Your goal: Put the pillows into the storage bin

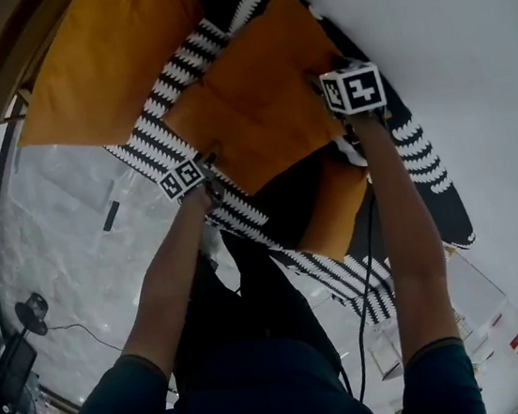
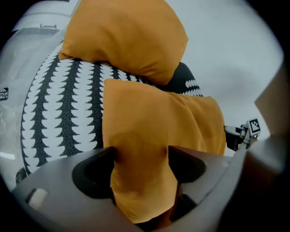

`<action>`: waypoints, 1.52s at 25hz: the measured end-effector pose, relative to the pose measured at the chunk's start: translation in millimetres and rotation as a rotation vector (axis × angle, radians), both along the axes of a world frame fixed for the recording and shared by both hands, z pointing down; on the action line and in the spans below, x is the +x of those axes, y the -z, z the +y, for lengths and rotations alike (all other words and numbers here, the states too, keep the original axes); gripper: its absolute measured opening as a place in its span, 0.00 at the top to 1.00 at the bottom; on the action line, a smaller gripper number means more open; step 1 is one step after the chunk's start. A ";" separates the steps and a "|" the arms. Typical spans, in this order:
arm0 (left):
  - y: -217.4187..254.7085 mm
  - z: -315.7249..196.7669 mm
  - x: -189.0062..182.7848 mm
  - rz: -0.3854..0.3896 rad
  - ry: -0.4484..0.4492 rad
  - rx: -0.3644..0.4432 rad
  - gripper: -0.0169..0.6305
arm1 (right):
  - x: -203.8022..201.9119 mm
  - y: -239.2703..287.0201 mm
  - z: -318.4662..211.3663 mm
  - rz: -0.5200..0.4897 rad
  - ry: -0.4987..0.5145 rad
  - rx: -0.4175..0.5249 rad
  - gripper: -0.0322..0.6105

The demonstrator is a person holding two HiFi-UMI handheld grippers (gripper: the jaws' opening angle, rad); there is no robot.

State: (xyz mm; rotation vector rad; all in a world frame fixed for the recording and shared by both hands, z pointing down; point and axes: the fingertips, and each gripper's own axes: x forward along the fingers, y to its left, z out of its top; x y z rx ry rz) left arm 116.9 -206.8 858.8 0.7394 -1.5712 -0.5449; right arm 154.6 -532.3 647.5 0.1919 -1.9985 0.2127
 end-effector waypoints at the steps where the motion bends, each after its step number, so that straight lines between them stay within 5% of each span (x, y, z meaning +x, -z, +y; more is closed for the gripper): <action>1: -1.9 -4.1 1.1 0.002 -0.001 -0.008 0.42 | 0.8 -3.1 -2.9 0.002 0.004 0.015 0.46; 5: -4.1 -11.8 2.5 0.006 -0.016 -0.047 0.53 | 3.0 -9.6 -8.1 -0.017 0.004 0.055 0.47; 10: 7.5 -1.9 4.3 0.002 -0.041 -0.077 0.80 | 2.7 -3.9 6.3 -0.009 0.027 0.015 0.78; 13: 32.0 9.3 9.0 -0.022 -0.014 -0.075 0.89 | 9.6 8.0 16.2 -0.002 0.039 0.006 0.88; 29: 192.3 131.4 -60.3 -0.323 0.069 -0.062 0.94 | 61.2 56.8 120.3 -0.113 -0.055 -0.200 0.91; 38: 273.7 248.1 -118.5 -0.518 0.072 -0.132 0.95 | 12.5 91.7 233.1 -0.198 0.010 -0.347 0.91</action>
